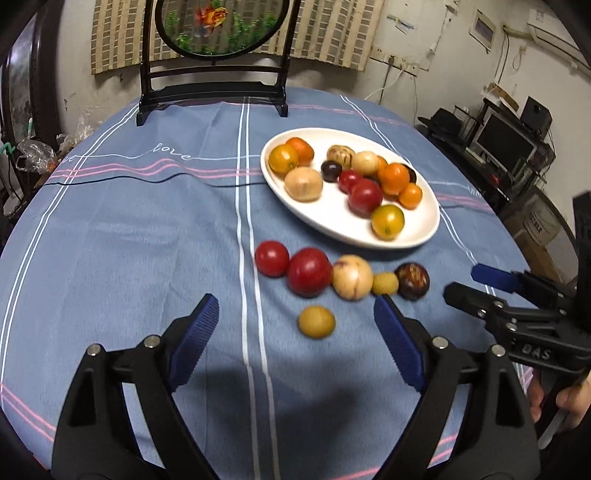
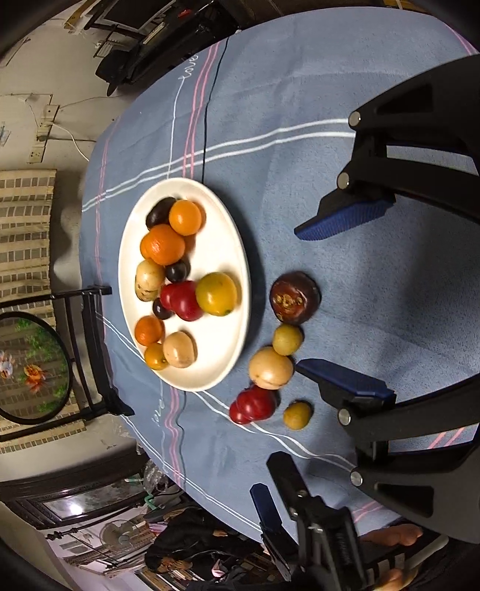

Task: Organize fruits
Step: 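Lower both fruits onto the white plate, open both tools and withdraw, then grasp the brown patterned fruit with the right tool while the left tool grasps the olive-brown round fruit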

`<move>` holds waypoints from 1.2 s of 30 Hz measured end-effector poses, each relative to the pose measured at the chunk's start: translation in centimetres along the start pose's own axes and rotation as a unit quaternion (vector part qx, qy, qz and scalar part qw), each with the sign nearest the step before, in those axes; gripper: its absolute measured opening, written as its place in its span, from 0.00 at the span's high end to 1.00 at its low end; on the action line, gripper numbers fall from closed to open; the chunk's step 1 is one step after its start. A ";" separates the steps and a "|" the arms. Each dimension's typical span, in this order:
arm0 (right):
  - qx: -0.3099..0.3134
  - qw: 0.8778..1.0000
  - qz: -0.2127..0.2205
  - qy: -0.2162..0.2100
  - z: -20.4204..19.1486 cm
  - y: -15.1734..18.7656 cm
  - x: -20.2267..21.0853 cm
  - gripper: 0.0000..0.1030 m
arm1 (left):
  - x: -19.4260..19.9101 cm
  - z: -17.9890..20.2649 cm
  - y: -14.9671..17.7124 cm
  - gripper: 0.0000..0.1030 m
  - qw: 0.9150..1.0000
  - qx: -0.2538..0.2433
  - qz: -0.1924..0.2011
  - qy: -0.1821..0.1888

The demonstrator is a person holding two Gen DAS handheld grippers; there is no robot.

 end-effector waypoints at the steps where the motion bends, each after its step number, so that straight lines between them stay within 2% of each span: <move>1: 0.008 1.000 -0.002 0.006 -0.2 0.2 -0.3 0.35 | 0.1 0.0 0.3 0.15 1.000 -0.001 -0.001 0.003; 4: 0.030 0.999 -0.012 0.017 -0.7 0.7 -1.6 0.35 | 0.2 -0.1 1.0 0.15 1.000 0.001 -0.005 0.003; 14: 0.040 0.997 -0.040 0.048 0.0 0.5 -5.3 0.35 | 0.1 -1.4 1.9 0.15 1.000 0.017 -0.016 0.007; 17: 0.045 0.997 -0.043 0.040 -0.1 0.5 -6.4 0.35 | 0.0 -1.5 2.1 0.15 1.000 0.018 -0.019 0.007; 18: 0.049 0.998 -0.035 0.036 -0.2 0.3 -6.5 0.43 | 0.0 -1.4 2.1 0.15 1.000 0.019 -0.020 0.007; 19: 0.051 0.998 -0.030 0.029 -0.3 0.2 -6.5 0.55 | -0.1 -1.3 2.1 0.15 1.000 0.020 -0.021 0.007; 20: 0.046 0.998 -0.031 0.025 0.0 0.0 -6.4 0.59 | -0.3 -1.2 2.1 0.15 0.999 0.021 -0.024 0.007; 22: 0.026 0.999 -0.031 0.006 0.2 0.0 -5.7 0.59 | -0.6 -0.9 2.1 0.15 0.999 0.021 -0.024 0.010; 32: -0.021 1.000 0.006 -0.014 3.5 1.9 0.2 0.59 | -3.0 1.9 2.0 0.16 0.999 -0.015 -0.037 0.004; 34: -0.029 0.999 0.006 -0.022 3.9 2.2 0.5 0.59 | -3.5 1.9 1.8 0.19 0.999 -0.014 -0.036 0.000; 36: -0.038 0.999 0.006 -0.030 4.3 2.4 0.6 0.59 | -4.3 1.7 1.8 0.34 0.999 -0.011 -0.045 -0.001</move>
Point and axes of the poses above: each gripper's, at about its wrist camera, not at the fingertips, and x roughly against the way its jaws point, z to its right, y to its underside, the point moved 7 cm from there along -x, roughly the way its jaws point, and after that the axes turned 6 degrees about y, right-handed, at the moved point
